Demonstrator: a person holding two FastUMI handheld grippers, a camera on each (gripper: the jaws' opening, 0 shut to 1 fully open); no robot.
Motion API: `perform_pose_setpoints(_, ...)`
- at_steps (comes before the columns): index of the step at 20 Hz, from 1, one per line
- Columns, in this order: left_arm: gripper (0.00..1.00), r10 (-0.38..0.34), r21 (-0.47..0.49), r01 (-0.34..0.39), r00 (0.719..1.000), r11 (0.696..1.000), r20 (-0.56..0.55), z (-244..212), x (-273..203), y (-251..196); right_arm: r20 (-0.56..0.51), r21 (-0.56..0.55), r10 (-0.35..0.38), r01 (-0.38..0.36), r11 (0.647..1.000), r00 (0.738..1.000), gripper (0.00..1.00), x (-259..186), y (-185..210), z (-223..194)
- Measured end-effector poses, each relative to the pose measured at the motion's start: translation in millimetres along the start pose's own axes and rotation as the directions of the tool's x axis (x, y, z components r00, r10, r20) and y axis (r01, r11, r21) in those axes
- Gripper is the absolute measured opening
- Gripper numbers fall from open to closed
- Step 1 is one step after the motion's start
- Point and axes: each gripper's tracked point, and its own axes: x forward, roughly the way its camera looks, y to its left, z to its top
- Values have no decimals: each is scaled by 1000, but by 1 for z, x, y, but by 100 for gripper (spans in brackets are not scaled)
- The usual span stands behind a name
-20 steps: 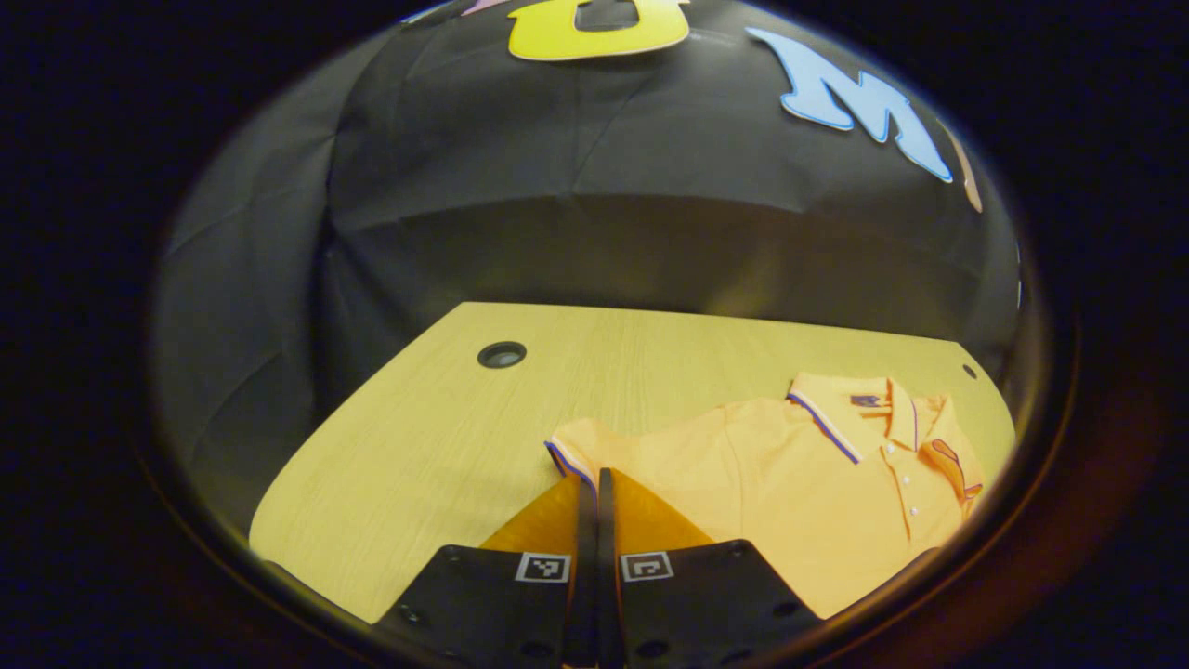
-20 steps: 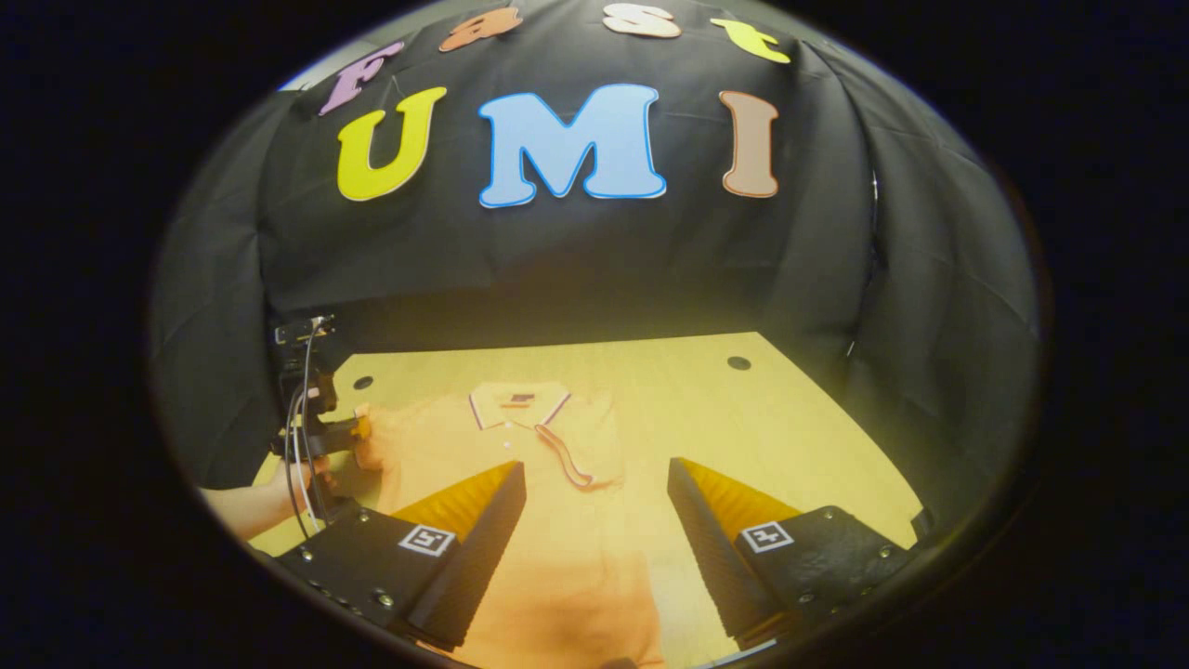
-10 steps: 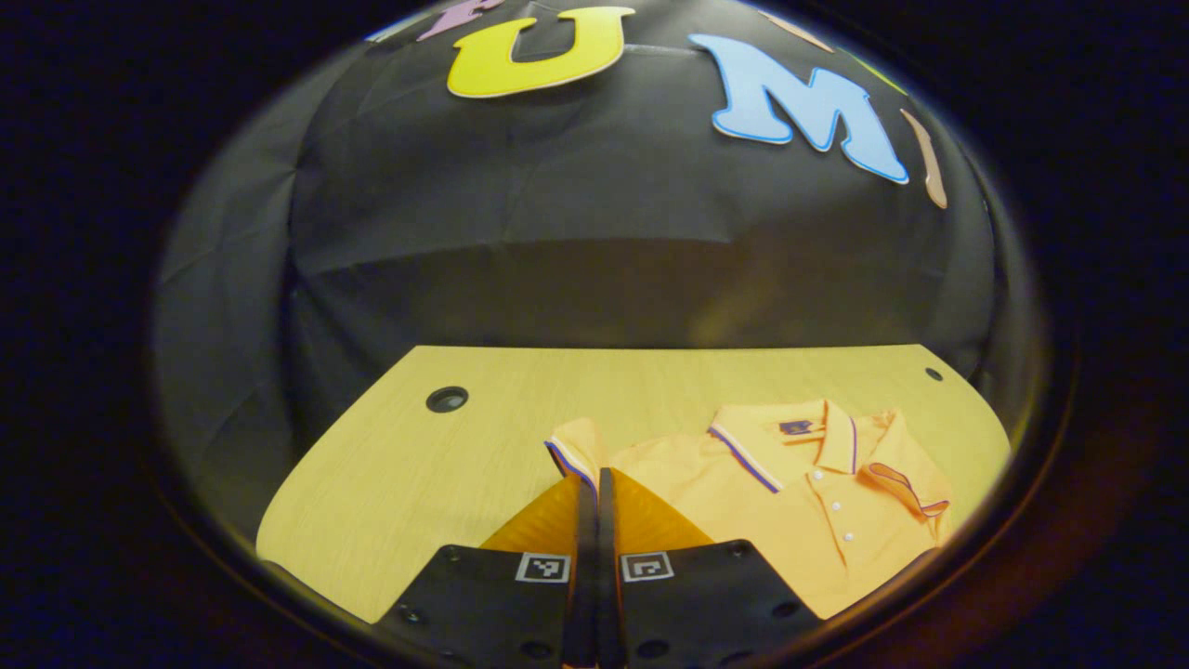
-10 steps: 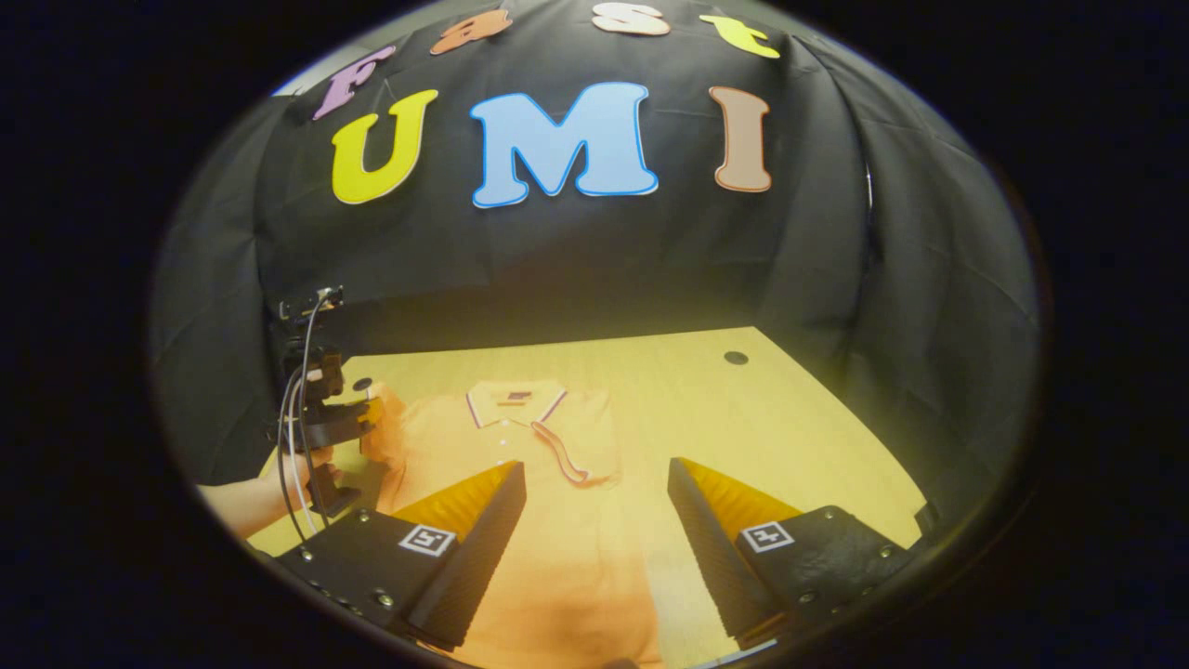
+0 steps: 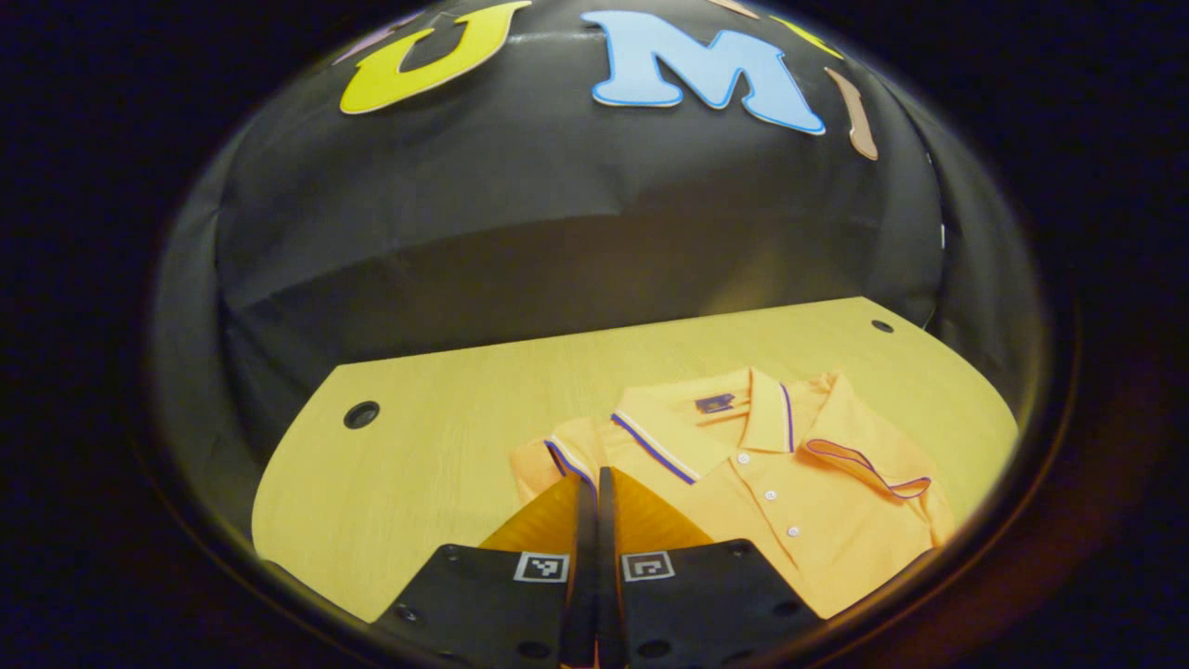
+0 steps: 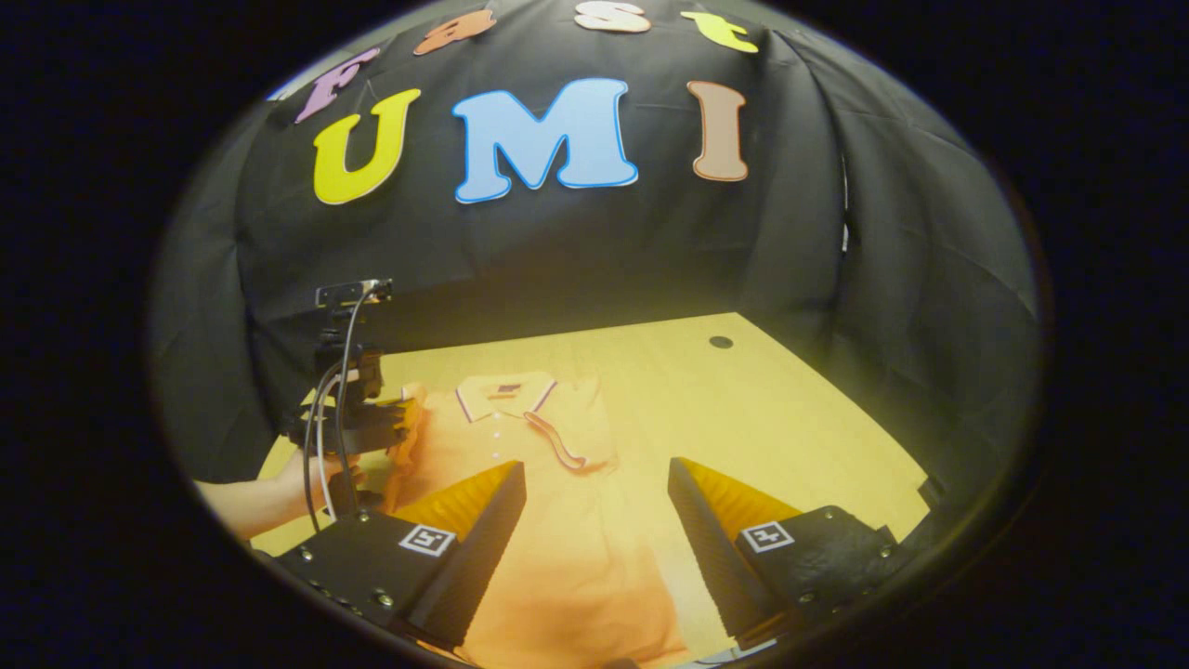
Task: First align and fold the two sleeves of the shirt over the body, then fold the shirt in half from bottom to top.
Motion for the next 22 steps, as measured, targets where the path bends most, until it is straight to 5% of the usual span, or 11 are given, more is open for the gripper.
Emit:
perform_pose_setpoints(4, 19, -48, 2, 48, 999, 999, -26, -3, -7, -22, 12, -6, 4, -4, 1000, 1000, 96, -3, -2, 1)
perform_pose_setpoints(7, 63, -59, 14, 59, 998, 998, -23, -3, -21, -29, 12, -17, 17, -17, 1000, 1000, 96, -4, -7, -3)
perform_pose_setpoints(13, 92, -55, -31, 55, 998, 998, -16, -19, -75, -44, -13, -57, 49, -49, 997, 999, 96, -7, -27, -27)
perform_pose_setpoints(22, 96, -3, -88, -1, 999, 996, -54, -88, -190, -57, -136, -125, 128, -145, 981, 982, 96, -33, -46, -108)
